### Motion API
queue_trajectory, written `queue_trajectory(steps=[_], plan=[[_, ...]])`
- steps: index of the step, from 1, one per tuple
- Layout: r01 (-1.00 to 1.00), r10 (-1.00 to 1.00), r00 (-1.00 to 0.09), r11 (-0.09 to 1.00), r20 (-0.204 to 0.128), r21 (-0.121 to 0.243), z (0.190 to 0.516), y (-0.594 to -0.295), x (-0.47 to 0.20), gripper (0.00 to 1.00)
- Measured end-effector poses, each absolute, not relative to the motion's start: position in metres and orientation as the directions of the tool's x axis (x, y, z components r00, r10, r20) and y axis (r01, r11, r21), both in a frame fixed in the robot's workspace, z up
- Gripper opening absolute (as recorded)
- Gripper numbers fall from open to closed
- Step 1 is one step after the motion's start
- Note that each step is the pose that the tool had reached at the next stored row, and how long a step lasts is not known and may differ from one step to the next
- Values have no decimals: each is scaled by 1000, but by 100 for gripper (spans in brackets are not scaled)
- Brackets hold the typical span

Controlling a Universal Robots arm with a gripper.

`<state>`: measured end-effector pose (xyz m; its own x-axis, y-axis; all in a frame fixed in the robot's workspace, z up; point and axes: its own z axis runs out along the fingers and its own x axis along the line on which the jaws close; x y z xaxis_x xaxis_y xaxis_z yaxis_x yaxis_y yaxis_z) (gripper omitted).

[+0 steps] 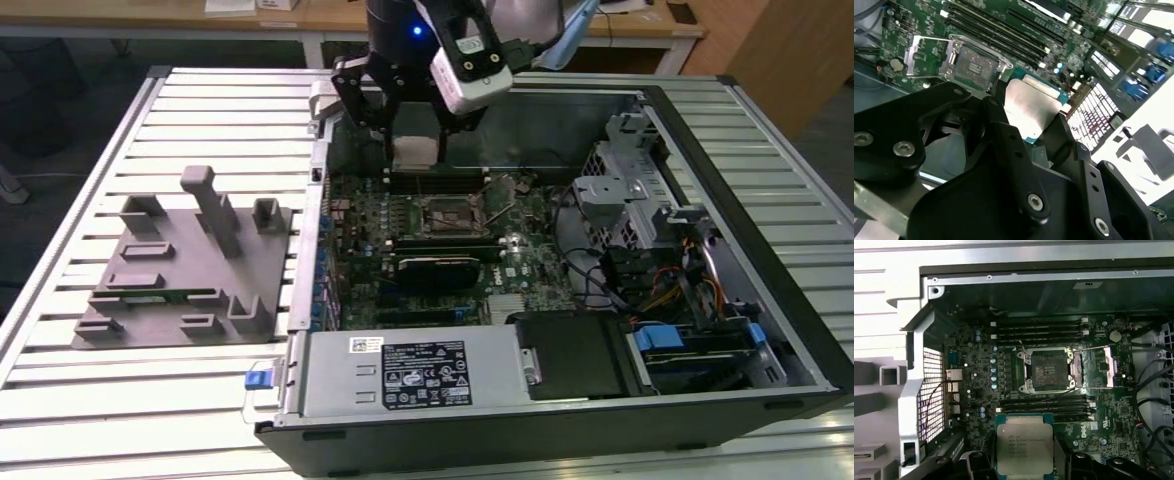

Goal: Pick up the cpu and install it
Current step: 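Pick up the cpu and move it towards the insertion slot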

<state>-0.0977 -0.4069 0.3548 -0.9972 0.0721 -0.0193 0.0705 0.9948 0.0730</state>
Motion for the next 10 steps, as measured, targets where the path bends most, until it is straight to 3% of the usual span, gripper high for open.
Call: queue_trajectory(steps=[10], plan=[[71, 72, -997, 995, -15, 73, 344, -406, -79, 55]])
